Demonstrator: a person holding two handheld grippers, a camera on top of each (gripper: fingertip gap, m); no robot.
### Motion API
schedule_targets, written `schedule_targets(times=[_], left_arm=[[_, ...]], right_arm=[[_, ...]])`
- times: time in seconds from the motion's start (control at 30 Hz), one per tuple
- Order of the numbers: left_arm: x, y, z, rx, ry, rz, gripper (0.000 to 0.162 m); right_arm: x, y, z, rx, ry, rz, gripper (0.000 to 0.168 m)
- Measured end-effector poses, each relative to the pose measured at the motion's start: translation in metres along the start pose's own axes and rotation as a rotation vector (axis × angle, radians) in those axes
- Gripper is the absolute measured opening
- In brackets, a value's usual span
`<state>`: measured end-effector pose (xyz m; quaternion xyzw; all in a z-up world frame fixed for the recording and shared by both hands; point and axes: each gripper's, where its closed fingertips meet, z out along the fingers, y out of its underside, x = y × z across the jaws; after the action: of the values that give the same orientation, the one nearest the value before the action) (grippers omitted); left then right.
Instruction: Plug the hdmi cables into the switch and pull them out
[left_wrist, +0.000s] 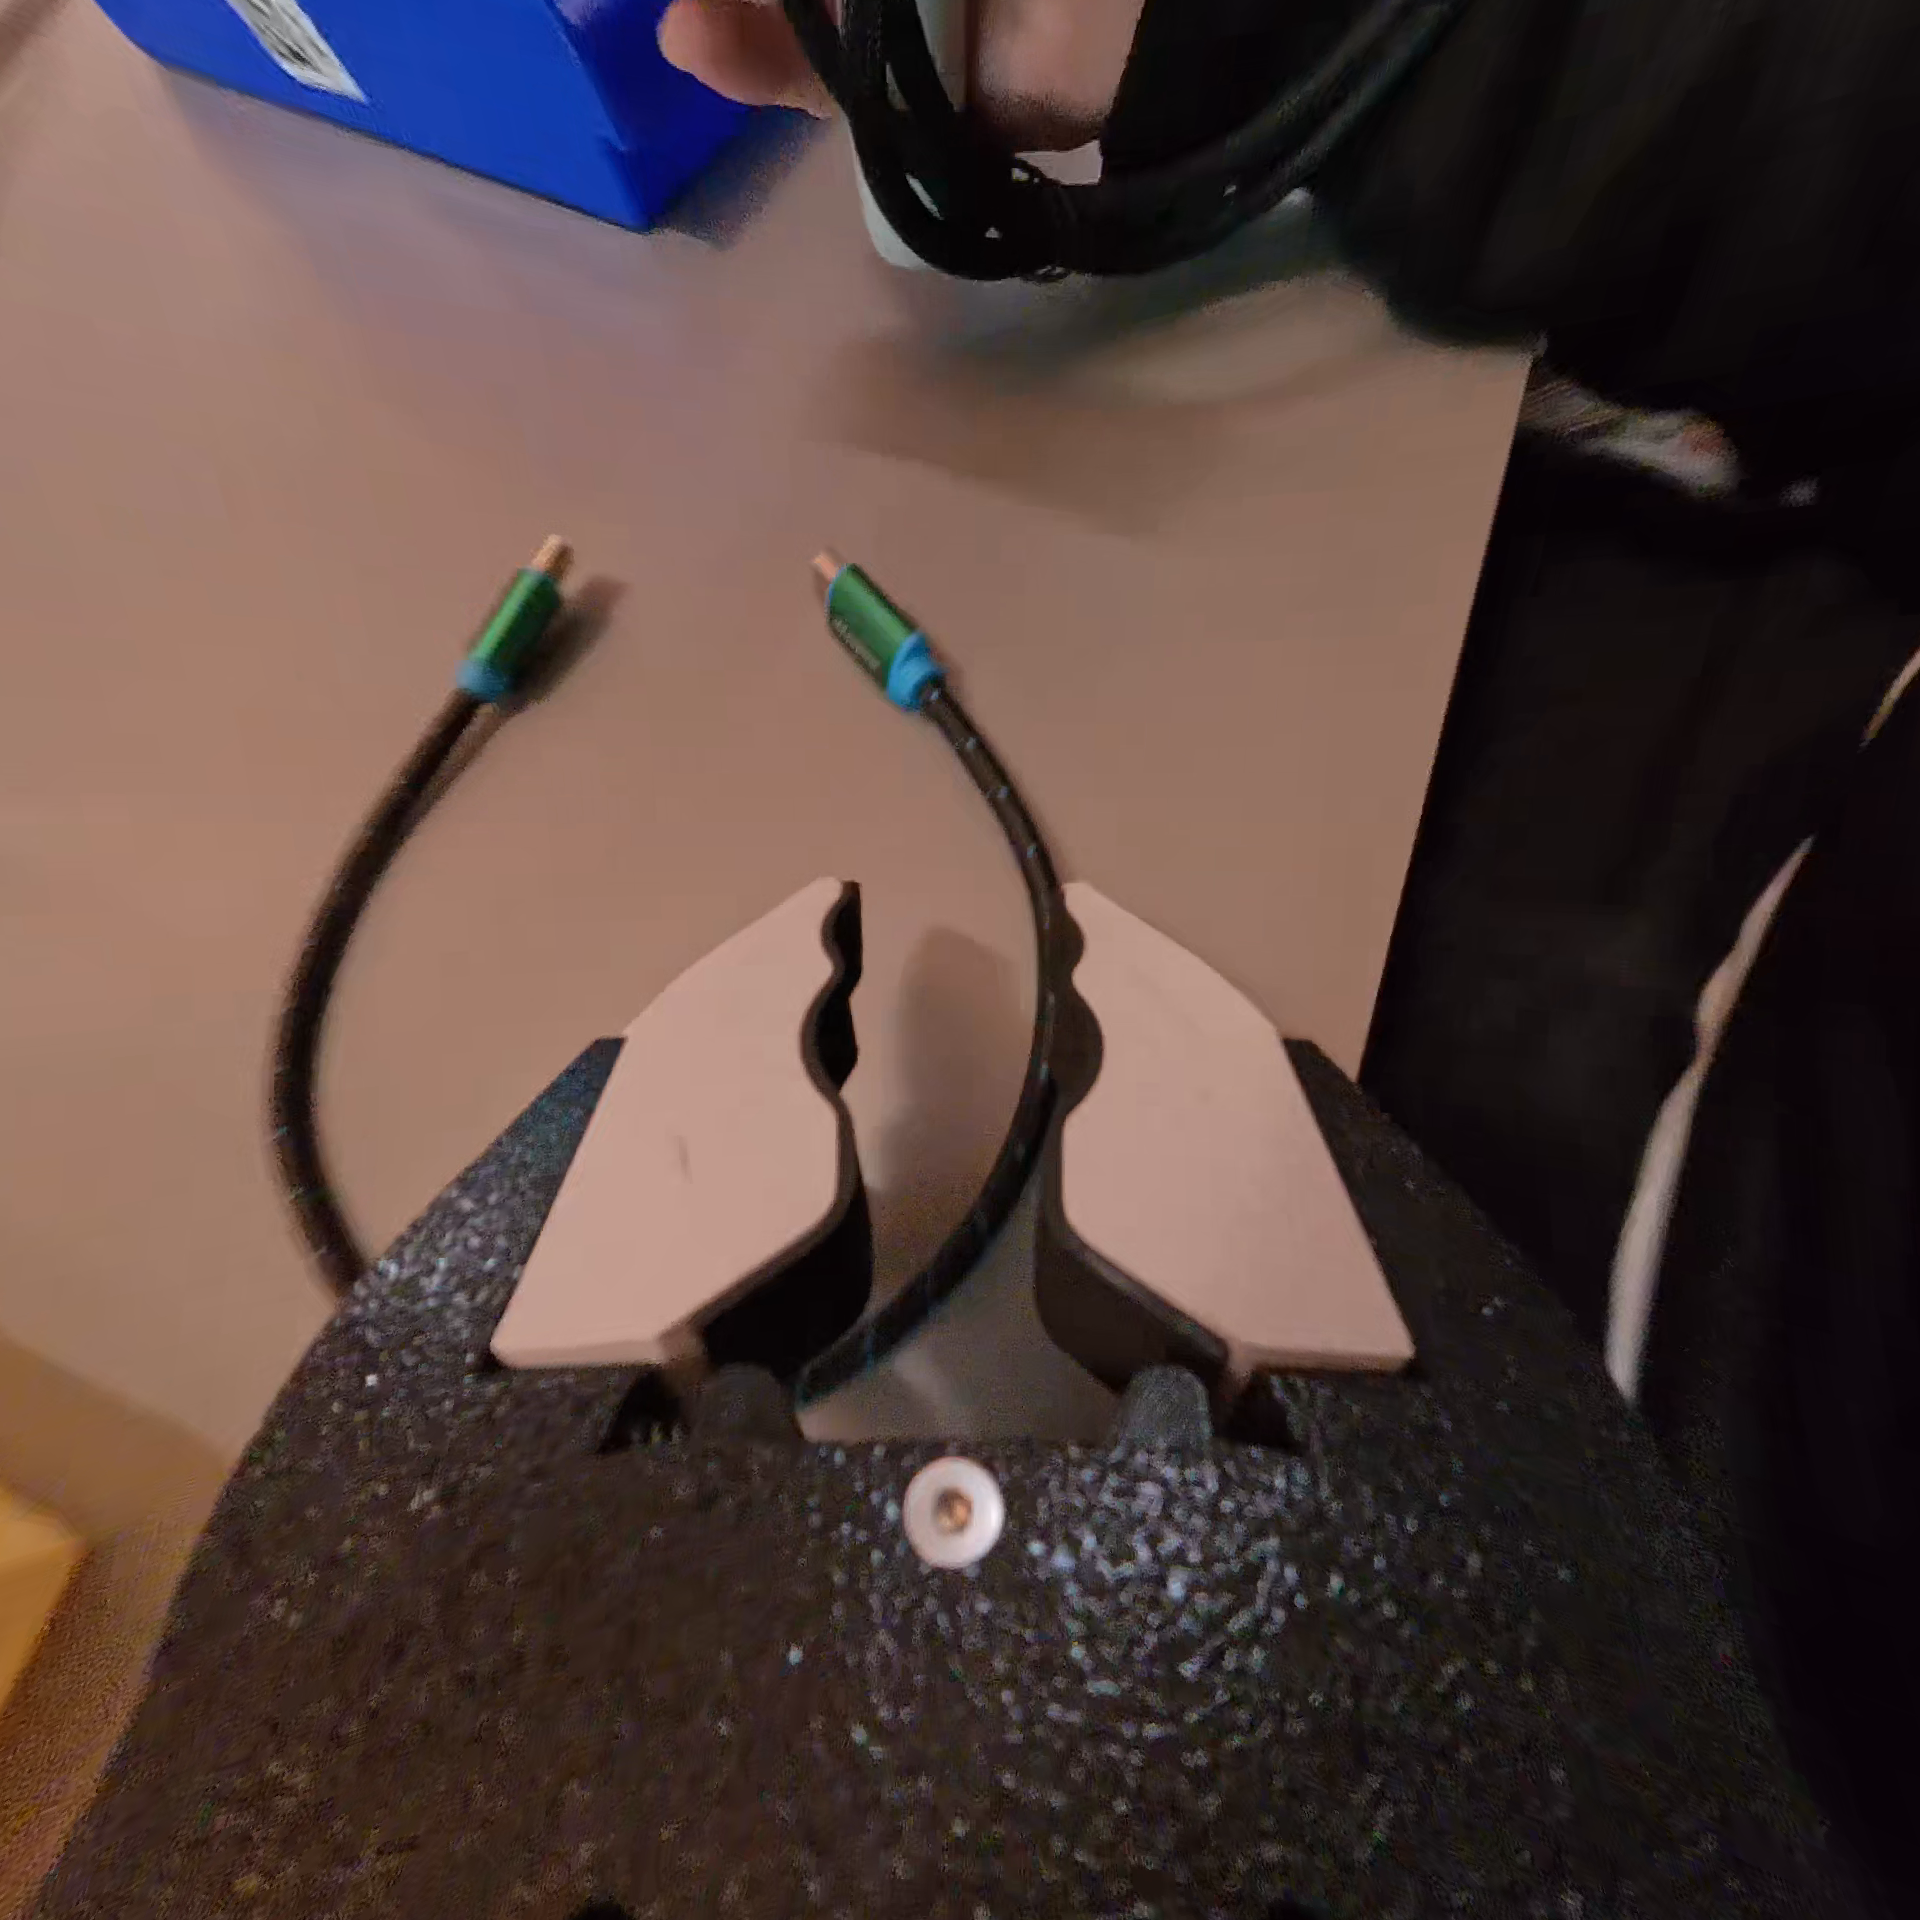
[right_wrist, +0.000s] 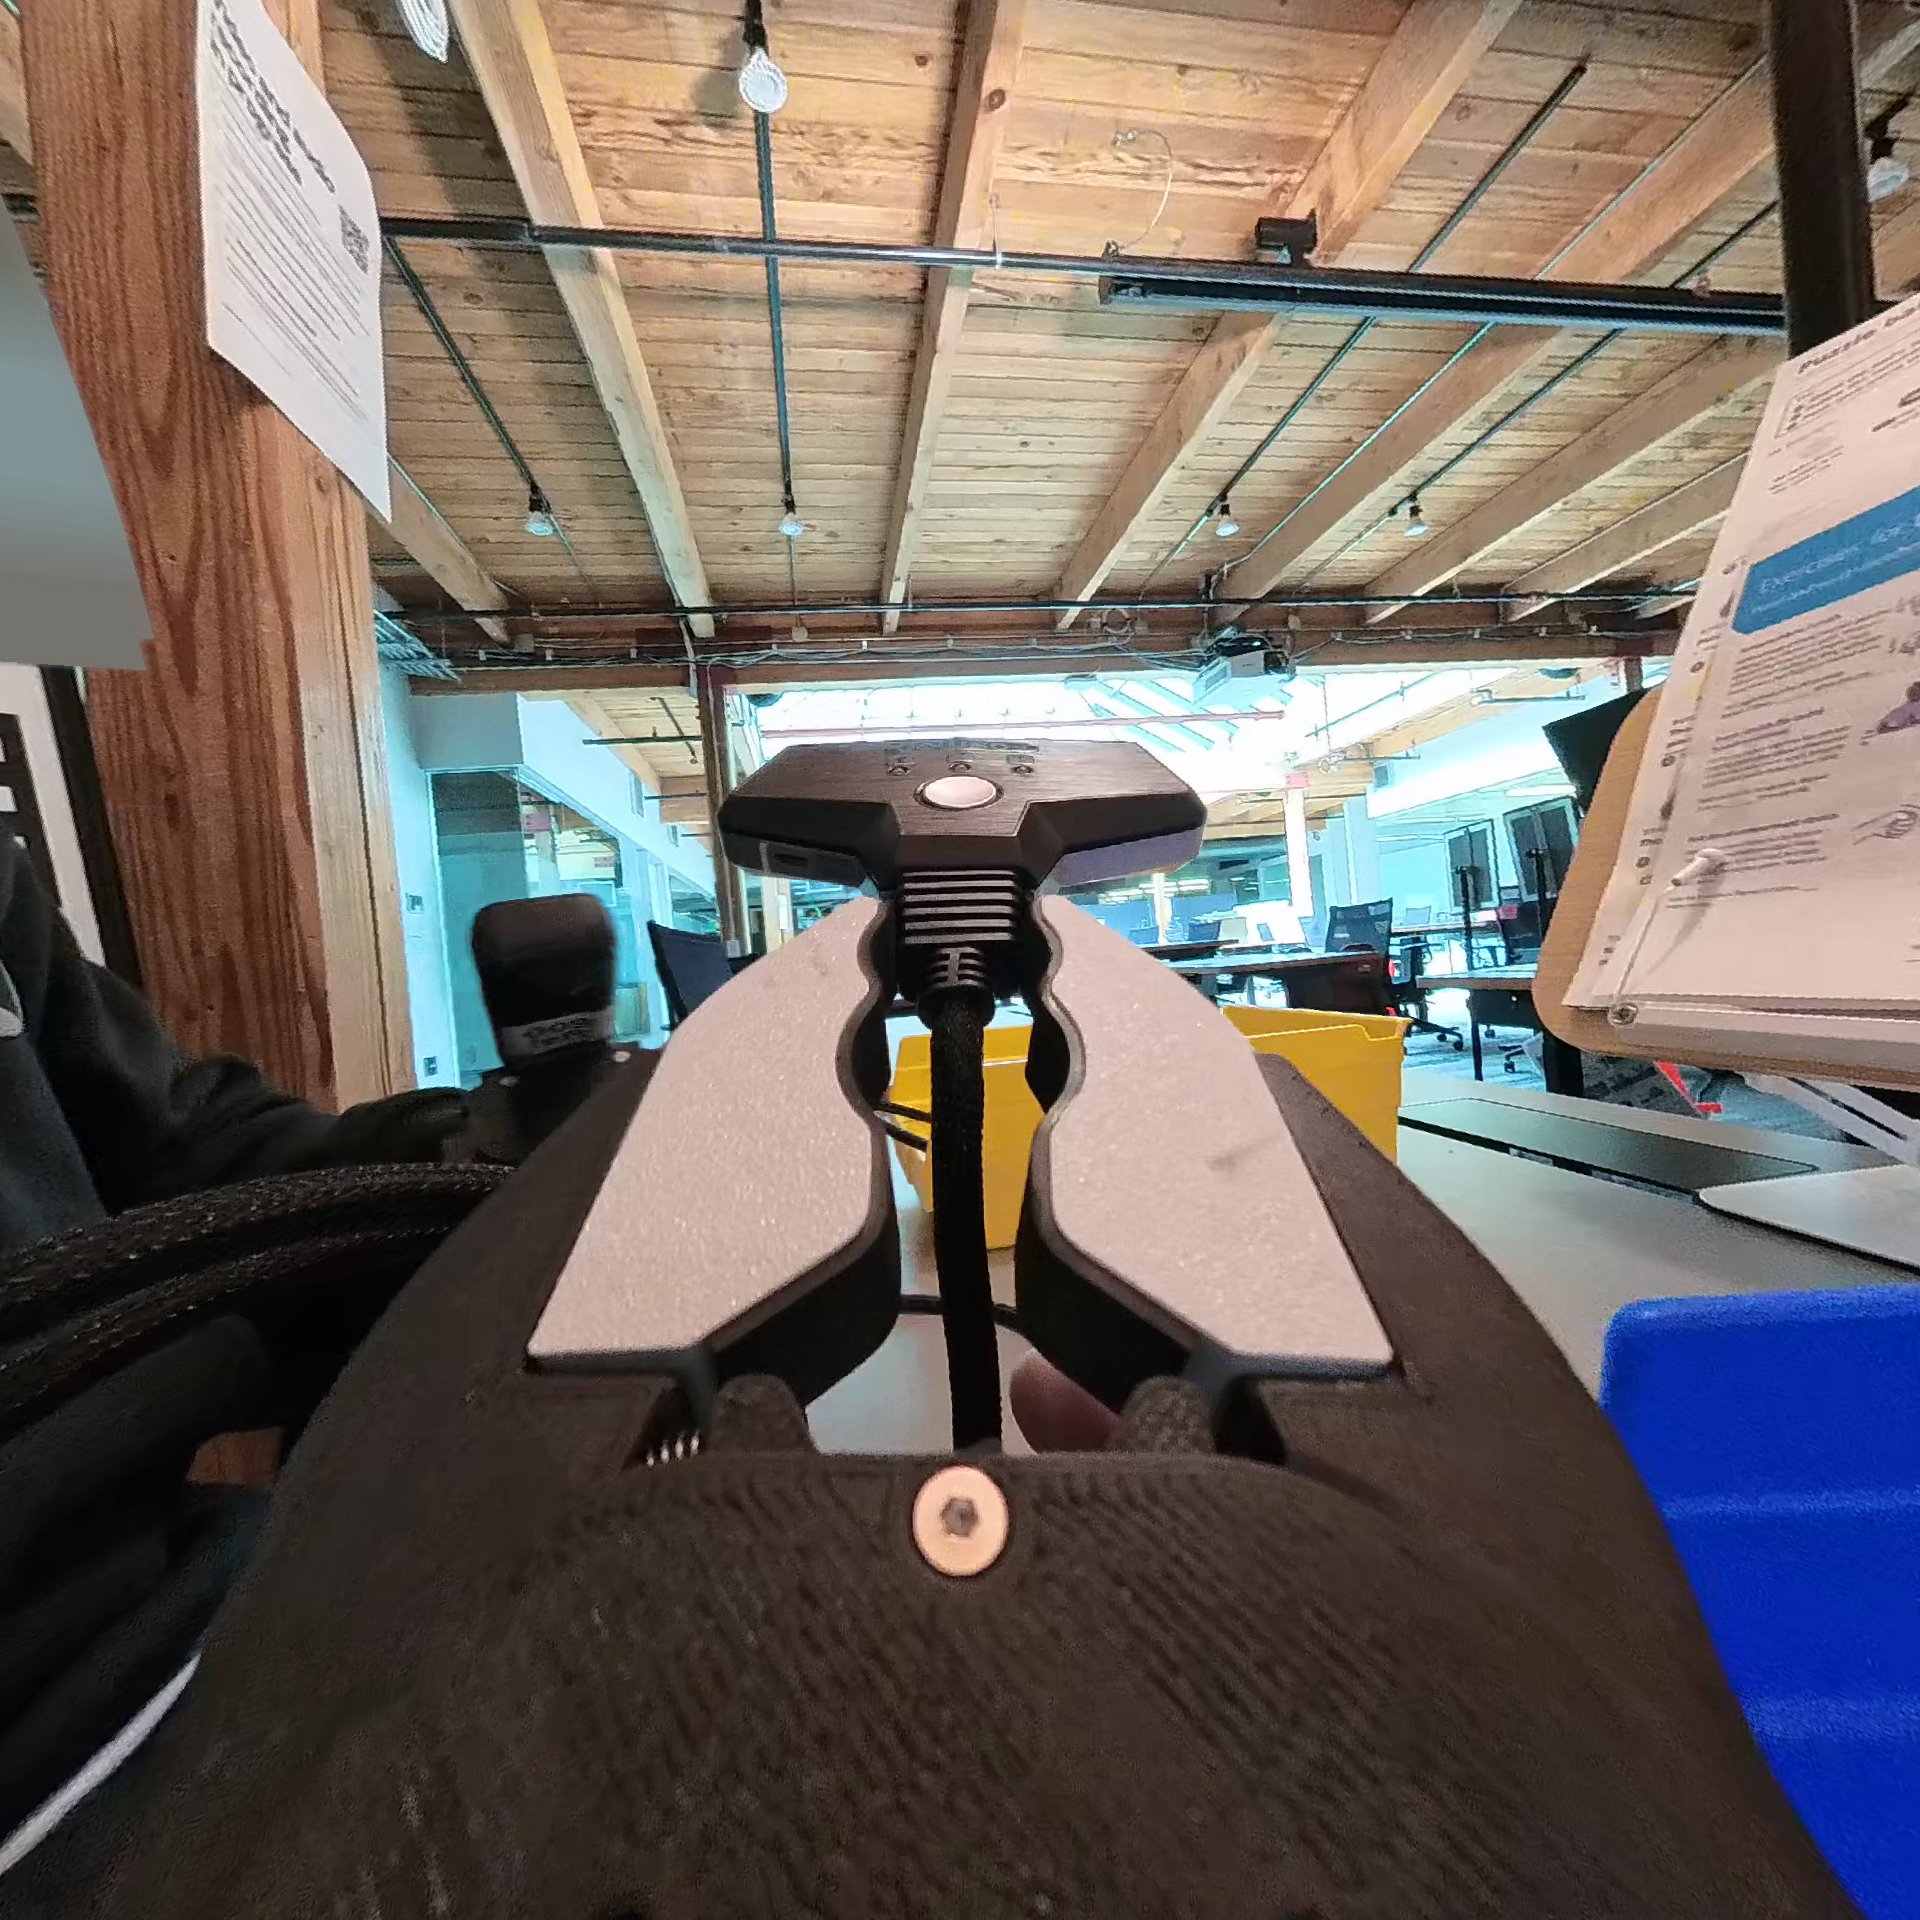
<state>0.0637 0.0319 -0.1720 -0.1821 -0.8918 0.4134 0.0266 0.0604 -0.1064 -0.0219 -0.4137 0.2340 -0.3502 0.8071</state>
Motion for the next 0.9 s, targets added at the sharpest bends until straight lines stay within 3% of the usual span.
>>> schedule_targets(times=[0.1,0.23,0.47,0.7,0.8,0.9], left_arm=[[-0.004,-0.011,0.025,-0.046,0.038,-0.064,0.03],[0.001,-0.013,0.048,-0.141,0.071,-0.007,0.026],[-0.031,-0.016,0.049,-0.2,-0.01,0.192,0.005],[-0.037,-0.066,0.008,0.078,0.244,-0.076,0.006],[-0.025,-0.071,-0.011,0.145,0.372,-0.153,0.006],[-0.033,-0.076,-0.034,0.213,0.396,-0.211,0.006]], right_arm=[[-0.003,-0.001,0.0,0.008,-0.015,0.007,0.022],[-0.003,-0.002,-0.001,0.01,-0.015,0.008,0.022],[0.0,-0.003,-0.002,0.002,-0.009,-0.002,0.022],[-0.011,-0.007,-0.005,0.017,-0.094,0.026,0.022],[-0.018,-0.005,-0.004,0.009,-0.141,0.028,0.022],[-0.016,-0.003,-0.003,0.003,-0.135,0.035,0.022]])
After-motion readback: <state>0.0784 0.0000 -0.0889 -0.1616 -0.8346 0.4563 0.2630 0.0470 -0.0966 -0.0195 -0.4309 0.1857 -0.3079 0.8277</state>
